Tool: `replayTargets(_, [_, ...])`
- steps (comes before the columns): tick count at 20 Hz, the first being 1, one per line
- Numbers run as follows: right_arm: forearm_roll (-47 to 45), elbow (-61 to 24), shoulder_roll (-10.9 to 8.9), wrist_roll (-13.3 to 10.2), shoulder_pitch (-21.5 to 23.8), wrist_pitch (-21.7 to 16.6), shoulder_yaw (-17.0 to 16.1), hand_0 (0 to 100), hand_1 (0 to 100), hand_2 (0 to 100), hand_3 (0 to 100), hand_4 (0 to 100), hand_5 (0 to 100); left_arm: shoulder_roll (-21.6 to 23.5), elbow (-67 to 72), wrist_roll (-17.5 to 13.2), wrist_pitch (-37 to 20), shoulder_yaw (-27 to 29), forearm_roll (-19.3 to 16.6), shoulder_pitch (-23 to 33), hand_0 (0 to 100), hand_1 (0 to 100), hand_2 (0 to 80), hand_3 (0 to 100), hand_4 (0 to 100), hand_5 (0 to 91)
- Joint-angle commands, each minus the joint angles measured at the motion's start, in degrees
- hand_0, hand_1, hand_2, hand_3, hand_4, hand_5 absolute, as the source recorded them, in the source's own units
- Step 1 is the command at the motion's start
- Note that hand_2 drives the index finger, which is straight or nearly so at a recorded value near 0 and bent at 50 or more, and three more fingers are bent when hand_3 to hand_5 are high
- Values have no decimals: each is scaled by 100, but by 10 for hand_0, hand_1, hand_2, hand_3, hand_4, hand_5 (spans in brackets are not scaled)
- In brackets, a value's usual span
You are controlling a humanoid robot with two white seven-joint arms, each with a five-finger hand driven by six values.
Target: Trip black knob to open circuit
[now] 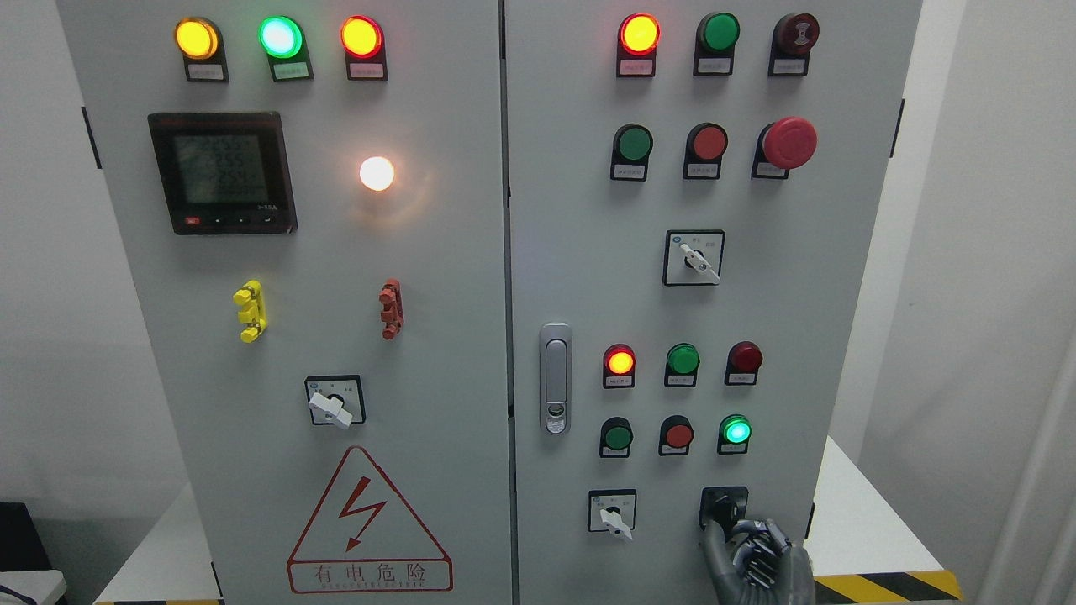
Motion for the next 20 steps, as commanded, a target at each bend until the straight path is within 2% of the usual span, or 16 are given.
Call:
replayTargets(1, [146, 15, 0, 34, 1, -10, -14, 504, 789, 639, 942, 966, 979, 1, 0, 4, 2, 0, -185, -44, 120, 389, 0, 0, 0, 0])
replayTargets(20, [770, 33, -9, 34, 9, -54, -40, 491, 811, 628, 935, 952, 977, 1, 0, 4, 2, 0, -193, -44, 120, 389, 0, 0, 0, 0])
